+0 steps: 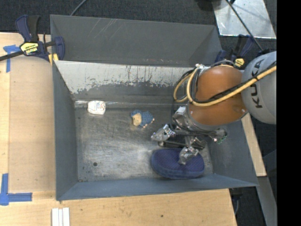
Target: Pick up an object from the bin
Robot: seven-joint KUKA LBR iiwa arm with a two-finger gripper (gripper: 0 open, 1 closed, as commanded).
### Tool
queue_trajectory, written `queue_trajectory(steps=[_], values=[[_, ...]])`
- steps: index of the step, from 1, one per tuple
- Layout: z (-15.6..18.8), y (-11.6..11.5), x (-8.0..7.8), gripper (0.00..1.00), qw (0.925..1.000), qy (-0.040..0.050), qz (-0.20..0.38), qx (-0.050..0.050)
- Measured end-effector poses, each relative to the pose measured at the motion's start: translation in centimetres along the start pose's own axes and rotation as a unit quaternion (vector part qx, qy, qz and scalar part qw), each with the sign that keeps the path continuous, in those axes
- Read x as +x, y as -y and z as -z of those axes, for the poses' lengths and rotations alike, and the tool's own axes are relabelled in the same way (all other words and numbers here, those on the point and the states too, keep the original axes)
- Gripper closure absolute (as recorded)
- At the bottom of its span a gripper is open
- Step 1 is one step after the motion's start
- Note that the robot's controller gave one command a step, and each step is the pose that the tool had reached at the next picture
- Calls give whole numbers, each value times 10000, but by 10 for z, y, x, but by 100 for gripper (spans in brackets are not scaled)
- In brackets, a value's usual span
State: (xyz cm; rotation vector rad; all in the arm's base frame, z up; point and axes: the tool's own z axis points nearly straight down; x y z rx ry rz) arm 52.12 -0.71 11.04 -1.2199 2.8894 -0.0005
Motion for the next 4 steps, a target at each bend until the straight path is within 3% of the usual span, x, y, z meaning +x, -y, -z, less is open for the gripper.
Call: queue_trajectory(steps=[1, 2, 3, 4], values=[[-35, 21, 3, 0, 9603, -44, 2787, -82], [-34, 23, 4, 100, 9607, -64, 2775, -75], [81, 17, -6, 100, 9582, -12, 2861, -7], [138, 10, -18, 100, 9043, 4, 4268, 2]])
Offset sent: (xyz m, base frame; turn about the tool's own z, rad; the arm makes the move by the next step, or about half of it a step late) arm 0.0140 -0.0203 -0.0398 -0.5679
